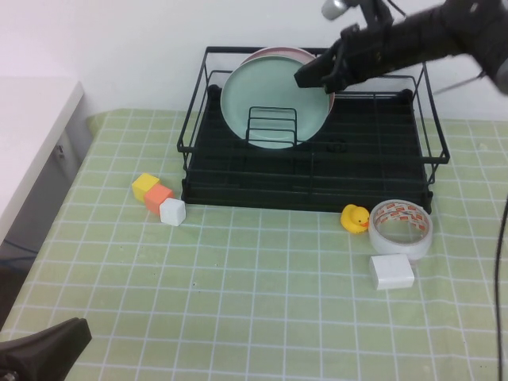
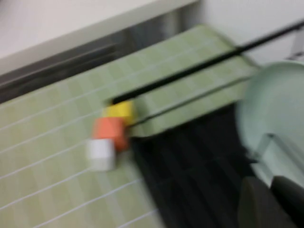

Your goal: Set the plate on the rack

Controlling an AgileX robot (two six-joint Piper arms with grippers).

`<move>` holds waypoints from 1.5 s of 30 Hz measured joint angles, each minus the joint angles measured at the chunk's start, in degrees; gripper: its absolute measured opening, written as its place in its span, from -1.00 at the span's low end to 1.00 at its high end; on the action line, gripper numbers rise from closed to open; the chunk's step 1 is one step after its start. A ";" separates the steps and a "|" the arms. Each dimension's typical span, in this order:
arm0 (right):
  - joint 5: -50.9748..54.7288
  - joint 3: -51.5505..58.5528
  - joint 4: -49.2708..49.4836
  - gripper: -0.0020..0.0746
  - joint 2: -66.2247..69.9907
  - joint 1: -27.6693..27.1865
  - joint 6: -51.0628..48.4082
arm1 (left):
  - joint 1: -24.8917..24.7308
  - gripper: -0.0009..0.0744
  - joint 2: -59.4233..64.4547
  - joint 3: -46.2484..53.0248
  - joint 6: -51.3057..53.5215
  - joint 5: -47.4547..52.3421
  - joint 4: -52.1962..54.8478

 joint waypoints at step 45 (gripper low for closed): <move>7.65 55.30 -0.26 -0.93 -92.19 1.78 2.08 | 0.00 -0.98 0.00 0.00 0.00 1.94 -2.08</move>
